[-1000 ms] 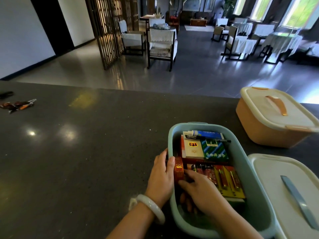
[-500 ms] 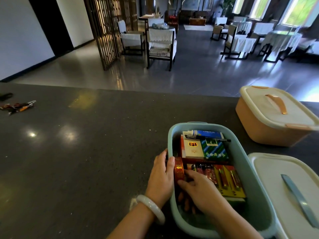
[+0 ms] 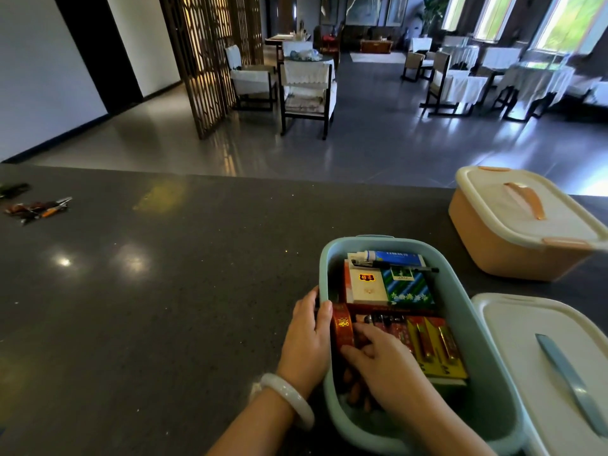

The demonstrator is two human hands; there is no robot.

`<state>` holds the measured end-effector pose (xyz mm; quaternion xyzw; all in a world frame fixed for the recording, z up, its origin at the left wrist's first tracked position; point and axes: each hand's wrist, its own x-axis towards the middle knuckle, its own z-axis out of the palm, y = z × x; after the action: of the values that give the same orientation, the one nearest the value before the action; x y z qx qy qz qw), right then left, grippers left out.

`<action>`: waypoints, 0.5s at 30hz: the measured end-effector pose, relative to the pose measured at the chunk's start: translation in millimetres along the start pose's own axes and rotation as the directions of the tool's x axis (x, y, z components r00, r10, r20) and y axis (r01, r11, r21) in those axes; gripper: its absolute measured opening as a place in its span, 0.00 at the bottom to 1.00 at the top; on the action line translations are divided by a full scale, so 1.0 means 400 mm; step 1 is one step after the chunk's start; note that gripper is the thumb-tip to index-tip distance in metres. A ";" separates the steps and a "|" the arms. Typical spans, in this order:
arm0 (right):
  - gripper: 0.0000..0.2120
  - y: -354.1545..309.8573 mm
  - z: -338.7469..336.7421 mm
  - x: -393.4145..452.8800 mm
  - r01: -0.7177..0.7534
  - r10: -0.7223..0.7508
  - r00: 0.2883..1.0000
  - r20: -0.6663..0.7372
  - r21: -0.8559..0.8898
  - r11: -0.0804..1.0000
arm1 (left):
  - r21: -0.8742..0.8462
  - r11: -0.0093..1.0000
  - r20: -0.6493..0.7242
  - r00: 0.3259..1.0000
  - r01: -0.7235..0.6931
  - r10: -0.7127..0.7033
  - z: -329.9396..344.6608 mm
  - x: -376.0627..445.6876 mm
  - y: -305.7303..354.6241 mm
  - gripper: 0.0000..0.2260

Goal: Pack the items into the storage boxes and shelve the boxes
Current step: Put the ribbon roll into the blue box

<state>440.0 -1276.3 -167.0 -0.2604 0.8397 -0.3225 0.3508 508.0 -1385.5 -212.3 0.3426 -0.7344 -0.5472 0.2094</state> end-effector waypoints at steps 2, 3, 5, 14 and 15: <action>0.22 0.000 -0.003 -0.003 0.006 -0.006 1.000 -0.008 0.001 1.000 | 0.004 1.000 -0.001 1.000 0.005 -0.005 0.000 -0.001 0.003 0.20; 0.22 0.000 -0.006 -0.005 0.012 -0.012 1.000 -0.011 -0.002 1.000 | 0.002 1.000 0.000 1.000 0.009 -0.009 0.000 -0.001 0.004 0.20; 0.23 -0.002 -0.012 -0.007 0.021 -0.021 1.000 -0.011 0.006 1.000 | 0.002 1.000 0.000 1.000 0.019 -0.019 -0.001 -0.001 0.008 0.20; 0.21 -0.034 -0.063 -0.004 0.042 -0.041 0.997 -0.067 0.009 0.999 | 0.107 0.993 0.023 0.998 0.058 -0.061 -0.012 0.019 0.014 0.21; 0.20 -0.045 -0.068 0.000 0.051 -0.051 0.996 -0.070 -0.007 0.999 | 0.125 0.991 0.036 0.998 0.050 -0.055 -0.020 0.023 0.015 0.21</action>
<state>423.2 -1278.1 -139.1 -0.2712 0.8453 -0.3382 0.3123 505.7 -1396.6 -204.9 0.3631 -0.7617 -0.5125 0.1587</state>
